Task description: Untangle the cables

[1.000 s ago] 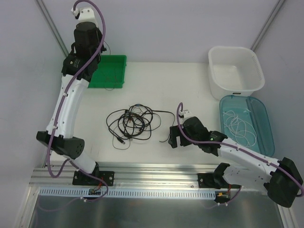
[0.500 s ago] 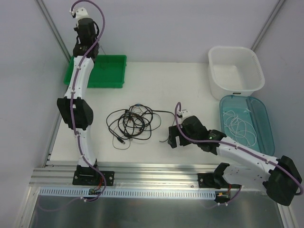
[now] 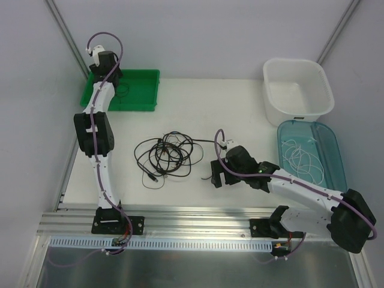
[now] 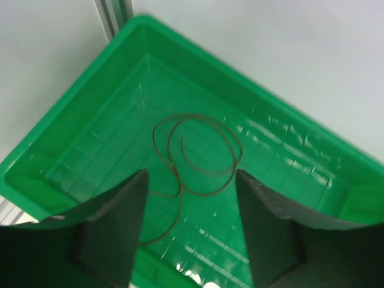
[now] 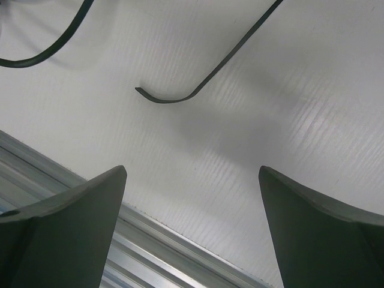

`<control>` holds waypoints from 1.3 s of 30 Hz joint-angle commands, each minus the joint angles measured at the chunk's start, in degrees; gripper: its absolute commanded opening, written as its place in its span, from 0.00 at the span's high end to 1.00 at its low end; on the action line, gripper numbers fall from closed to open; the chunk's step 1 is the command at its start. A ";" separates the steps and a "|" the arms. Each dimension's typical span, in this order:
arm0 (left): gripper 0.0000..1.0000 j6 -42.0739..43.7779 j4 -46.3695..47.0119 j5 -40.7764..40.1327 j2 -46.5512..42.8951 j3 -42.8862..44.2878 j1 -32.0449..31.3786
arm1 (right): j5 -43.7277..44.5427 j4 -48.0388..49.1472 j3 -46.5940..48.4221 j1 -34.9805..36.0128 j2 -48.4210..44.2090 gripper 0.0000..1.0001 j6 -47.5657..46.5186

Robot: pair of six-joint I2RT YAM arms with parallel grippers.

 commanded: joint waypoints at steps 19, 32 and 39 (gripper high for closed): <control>0.01 -8.90 -8.89 22.50 -53.18 -58.97 -12.26 | -2.54 2.66 4.96 0.82 -1.37 0.03 3.27; 0.04 -2.56 -10.84 12.93 -55.93 -74.72 -30.19 | -0.44 10.14 7.61 6.18 8.47 0.02 8.19; 0.15 -5.27 -10.31 11.87 -48.28 -74.54 -30.99 | 8.40 8.04 10.85 7.32 12.52 0.01 8.81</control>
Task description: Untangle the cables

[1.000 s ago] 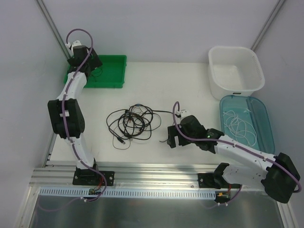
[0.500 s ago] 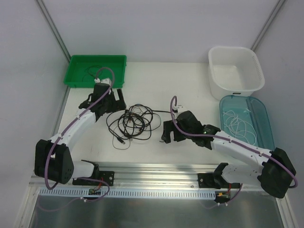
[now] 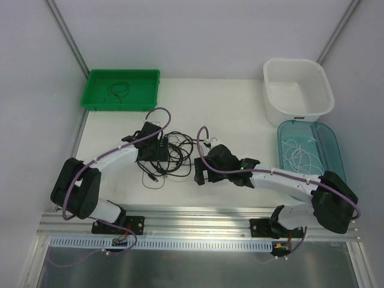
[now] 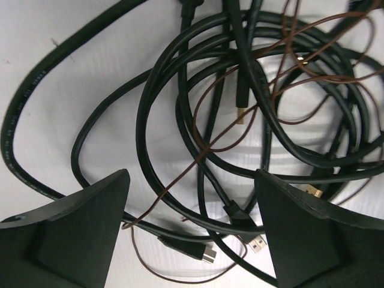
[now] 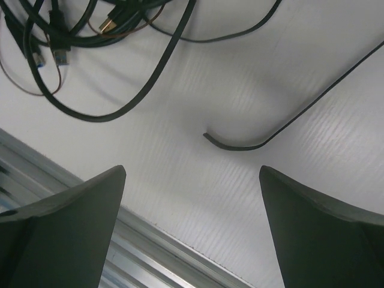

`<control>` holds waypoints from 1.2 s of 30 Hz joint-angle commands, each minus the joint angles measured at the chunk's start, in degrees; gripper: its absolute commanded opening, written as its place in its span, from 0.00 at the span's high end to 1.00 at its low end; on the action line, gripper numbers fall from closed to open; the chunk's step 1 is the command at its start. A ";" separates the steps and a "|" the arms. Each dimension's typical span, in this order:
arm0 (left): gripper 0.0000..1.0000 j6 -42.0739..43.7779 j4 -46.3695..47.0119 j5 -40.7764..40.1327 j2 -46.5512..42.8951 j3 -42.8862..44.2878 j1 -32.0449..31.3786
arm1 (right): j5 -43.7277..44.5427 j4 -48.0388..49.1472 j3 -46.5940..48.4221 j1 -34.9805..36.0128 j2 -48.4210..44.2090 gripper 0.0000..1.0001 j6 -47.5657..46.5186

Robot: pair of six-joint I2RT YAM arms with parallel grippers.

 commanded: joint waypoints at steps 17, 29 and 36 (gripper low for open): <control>0.55 -7.37 0.71 -3.85 6.94 -3.33 -0.98 | 18.14 -7.58 14.39 -9.75 18.31 0.38 1.91; 0.59 -8.42 0.62 -5.52 7.74 -4.20 -1.07 | 14.97 -4.23 11.67 -13.88 24.48 0.72 3.93; 0.61 -9.21 0.18 -6.67 6.51 -5.17 -0.90 | 20.32 -9.13 5.08 -20.02 10.70 0.99 2.09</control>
